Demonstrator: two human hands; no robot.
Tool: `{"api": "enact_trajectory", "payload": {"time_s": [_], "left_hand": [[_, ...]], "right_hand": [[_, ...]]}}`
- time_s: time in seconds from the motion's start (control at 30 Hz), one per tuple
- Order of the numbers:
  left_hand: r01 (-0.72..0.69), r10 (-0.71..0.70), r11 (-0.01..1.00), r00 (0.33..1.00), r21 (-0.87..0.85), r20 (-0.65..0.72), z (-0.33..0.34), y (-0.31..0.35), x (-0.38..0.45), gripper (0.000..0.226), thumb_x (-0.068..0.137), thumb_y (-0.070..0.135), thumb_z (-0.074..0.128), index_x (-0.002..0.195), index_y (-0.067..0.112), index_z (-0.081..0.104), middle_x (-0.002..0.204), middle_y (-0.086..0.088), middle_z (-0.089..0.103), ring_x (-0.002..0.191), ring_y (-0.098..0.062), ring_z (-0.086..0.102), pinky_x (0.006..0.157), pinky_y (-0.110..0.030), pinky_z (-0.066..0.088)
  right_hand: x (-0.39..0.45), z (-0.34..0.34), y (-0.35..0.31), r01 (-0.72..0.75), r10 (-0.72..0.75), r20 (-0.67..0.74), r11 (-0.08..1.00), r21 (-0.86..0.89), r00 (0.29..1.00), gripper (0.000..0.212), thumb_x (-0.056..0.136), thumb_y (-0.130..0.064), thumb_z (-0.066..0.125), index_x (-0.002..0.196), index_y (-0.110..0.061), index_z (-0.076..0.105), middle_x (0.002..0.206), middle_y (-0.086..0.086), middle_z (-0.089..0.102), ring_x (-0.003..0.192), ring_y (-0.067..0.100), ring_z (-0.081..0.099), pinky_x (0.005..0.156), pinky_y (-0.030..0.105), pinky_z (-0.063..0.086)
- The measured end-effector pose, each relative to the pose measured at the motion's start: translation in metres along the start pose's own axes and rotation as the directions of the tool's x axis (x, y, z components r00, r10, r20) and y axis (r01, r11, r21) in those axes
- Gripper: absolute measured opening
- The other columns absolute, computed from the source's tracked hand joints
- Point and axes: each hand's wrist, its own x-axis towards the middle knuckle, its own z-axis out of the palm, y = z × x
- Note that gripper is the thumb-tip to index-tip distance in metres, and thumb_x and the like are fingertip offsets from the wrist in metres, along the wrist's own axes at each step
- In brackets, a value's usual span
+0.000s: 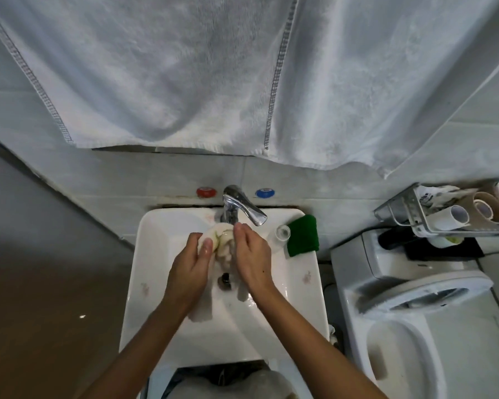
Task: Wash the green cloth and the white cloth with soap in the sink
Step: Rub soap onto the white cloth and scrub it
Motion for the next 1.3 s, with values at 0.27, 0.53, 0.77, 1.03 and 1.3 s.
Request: {"api": "enact_trajectory", "payload": {"time_s": [0.27,0.53,0.77,1.03,1.3], "left_hand": [[0.038,-0.086,0.989,0.937,-0.145,-0.338,0.041,0.012,-0.006,0.038,0.096,0.017,0.049,0.059,0.014,0.053,0.053,0.001,0.054,0.05,-0.002,0.054,0.048,-0.008,0.037],[0.139,-0.19,0.974,0.931,-0.18,-0.311,0.024,0.009,0.028,0.021,0.091,0.0,0.049,0.074,-0.002,0.061,0.059,0.003,0.049,0.056,-0.009,0.047,0.055,-0.022,0.041],[0.235,-0.273,0.959,0.912,-0.157,-0.304,0.017,0.01,0.045,0.036,0.09,0.005,0.05,0.056,0.014,0.048,0.055,0.0,0.05,0.055,-0.015,0.046,0.053,-0.024,0.037],[0.099,-0.135,0.989,0.916,-0.114,-0.377,0.029,0.031,0.027,0.03,0.09,0.004,0.053,0.061,0.004,0.051,0.054,0.0,0.047,0.052,-0.007,0.042,0.052,-0.015,0.033],[0.022,-0.077,0.99,0.912,-0.14,-0.402,0.031,0.03,0.022,0.027,0.092,0.006,0.051,0.065,0.006,0.057,0.055,0.005,0.053,0.051,-0.005,0.053,0.048,-0.008,0.041]], "right_hand": [[-0.006,0.031,-0.007,-0.23,0.249,-0.031,0.931,0.284,0.968,0.038,0.085,-0.01,0.054,0.05,-0.019,0.043,0.049,-0.006,0.04,0.055,0.012,0.038,0.057,0.03,0.034],[0.0,0.044,-0.016,-0.255,0.256,0.038,0.915,0.312,0.966,0.038,0.086,-0.004,0.051,0.051,-0.018,0.044,0.05,-0.003,0.042,0.055,0.013,0.042,0.057,0.028,0.036],[-0.011,0.044,-0.021,-0.307,0.292,0.097,0.891,0.336,0.952,0.037,0.089,-0.004,0.049,0.053,-0.016,0.047,0.048,-0.007,0.046,0.053,0.011,0.045,0.054,0.025,0.038],[0.003,0.03,-0.033,-0.352,0.325,0.134,0.848,0.397,0.936,0.031,0.093,-0.012,0.048,0.062,-0.015,0.05,0.055,-0.005,0.053,0.055,0.012,0.05,0.056,0.026,0.044],[0.018,0.031,-0.047,-0.34,0.329,0.095,0.86,0.381,0.939,0.02,0.093,-0.013,0.05,0.075,-0.006,0.055,0.064,0.004,0.055,0.059,0.015,0.051,0.058,0.028,0.043]]}}
